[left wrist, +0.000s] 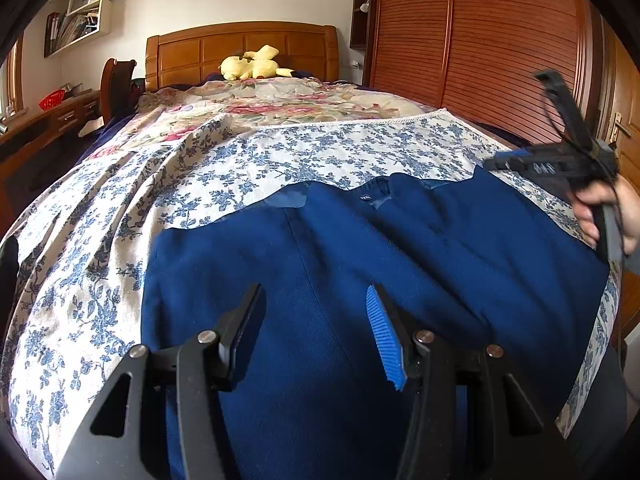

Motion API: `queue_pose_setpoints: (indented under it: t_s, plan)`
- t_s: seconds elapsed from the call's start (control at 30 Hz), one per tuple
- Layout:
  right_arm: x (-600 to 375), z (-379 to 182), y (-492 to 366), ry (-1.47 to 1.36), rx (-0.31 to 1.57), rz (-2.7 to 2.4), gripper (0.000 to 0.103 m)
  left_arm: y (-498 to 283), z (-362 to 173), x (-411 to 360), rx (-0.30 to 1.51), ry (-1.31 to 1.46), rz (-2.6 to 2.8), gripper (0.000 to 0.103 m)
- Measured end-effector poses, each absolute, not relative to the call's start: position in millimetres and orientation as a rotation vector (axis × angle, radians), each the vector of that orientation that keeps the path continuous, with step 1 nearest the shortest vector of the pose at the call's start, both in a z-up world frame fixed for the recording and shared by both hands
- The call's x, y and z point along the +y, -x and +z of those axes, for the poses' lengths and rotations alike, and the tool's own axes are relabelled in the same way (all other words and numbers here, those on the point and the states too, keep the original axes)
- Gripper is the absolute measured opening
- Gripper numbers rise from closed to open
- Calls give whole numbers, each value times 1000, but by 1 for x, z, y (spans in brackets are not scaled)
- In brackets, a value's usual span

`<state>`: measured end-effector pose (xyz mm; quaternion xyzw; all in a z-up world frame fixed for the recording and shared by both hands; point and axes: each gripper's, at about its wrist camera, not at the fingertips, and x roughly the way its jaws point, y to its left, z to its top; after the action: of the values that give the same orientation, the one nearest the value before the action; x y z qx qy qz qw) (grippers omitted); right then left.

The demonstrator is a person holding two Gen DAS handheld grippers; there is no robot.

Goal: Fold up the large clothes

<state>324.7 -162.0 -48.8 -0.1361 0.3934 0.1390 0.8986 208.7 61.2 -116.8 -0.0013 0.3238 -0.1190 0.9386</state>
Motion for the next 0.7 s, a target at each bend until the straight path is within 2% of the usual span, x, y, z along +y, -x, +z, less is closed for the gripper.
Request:
queue_pose_setpoints:
  t_s: [0.23, 0.7]
  plan:
    - [-154, -62, -261, 315, 869, 403, 38, -208, -117, 60, 659, -4, -243, 51]
    - [-235, -74, -192, 250, 933, 284, 38, -198, -112, 51, 633, -43, -222, 51]
